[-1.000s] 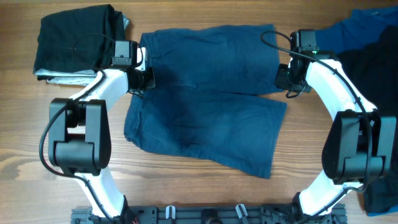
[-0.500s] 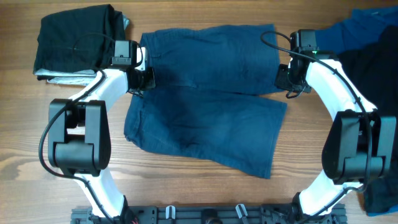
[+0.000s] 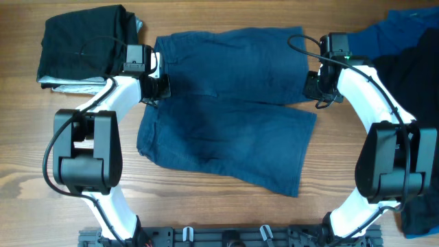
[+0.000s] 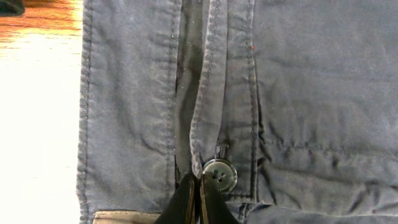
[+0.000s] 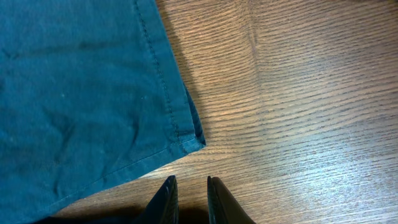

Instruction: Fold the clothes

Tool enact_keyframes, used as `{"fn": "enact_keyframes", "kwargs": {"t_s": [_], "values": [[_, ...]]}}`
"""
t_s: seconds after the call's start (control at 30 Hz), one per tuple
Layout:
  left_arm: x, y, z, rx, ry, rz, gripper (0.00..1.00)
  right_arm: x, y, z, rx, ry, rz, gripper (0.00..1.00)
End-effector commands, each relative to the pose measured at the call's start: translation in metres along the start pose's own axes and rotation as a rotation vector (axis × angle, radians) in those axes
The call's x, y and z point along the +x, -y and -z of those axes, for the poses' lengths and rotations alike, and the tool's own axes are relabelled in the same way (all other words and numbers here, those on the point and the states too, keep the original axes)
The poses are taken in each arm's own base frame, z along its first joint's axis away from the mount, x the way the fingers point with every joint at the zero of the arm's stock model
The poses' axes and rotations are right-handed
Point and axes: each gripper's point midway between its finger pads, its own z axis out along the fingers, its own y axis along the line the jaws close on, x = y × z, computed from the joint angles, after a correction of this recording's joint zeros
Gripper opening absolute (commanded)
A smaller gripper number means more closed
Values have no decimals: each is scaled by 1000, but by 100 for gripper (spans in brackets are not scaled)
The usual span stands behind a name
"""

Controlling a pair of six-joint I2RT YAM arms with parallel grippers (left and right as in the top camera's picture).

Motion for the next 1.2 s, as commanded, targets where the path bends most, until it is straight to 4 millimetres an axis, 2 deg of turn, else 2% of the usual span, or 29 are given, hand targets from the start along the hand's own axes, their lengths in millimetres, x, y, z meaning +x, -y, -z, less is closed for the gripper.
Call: {"fn": "enact_keyframes", "kwargs": {"t_s": [0.0, 0.2, 0.3, 0.47, 0.57, 0.77, 0.9, 0.97, 1.07, 1.1, 1.13, 1.17], "values": [[-5, 1, 7, -15, 24, -14, 4, -1, 3, -4, 23, -3, 15, 17], [-22, 8, 34, 0, 97, -3, 4, -1, 3, -4, 23, -3, 14, 17], [-25, 9, 40, -2, 112, -5, 4, -1, 3, -4, 23, -3, 15, 17], [-25, -9, 41, -102, 119, 10, 4, -1, 3, -4, 23, -4, 15, 17], [-24, -24, 42, -183, 124, 87, 4, -1, 3, -4, 23, -4, 14, 17], [-14, -31, 33, -210, 101, 171, 4, -1, 3, -4, 23, -4, 15, 17], [-15, -31, 34, -209, 104, 170, 4, -5, -8, 0, -37, 8, 28, 11], [-24, -27, 45, -201, 132, 169, 12, -12, -30, 13, -161, 35, 108, 11], [-43, -18, 76, -179, 207, 166, 55, -19, -53, 26, -293, 74, 176, 17], [-46, -16, 85, -172, 228, 167, 62, -21, -53, 26, -294, 83, 176, 17], [-51, -14, 94, -165, 252, 167, 61, -25, -54, 25, -296, 96, 177, 15], [-52, -13, 98, -163, 260, 166, 53, -28, -55, 24, -299, 111, 175, 14]]}}
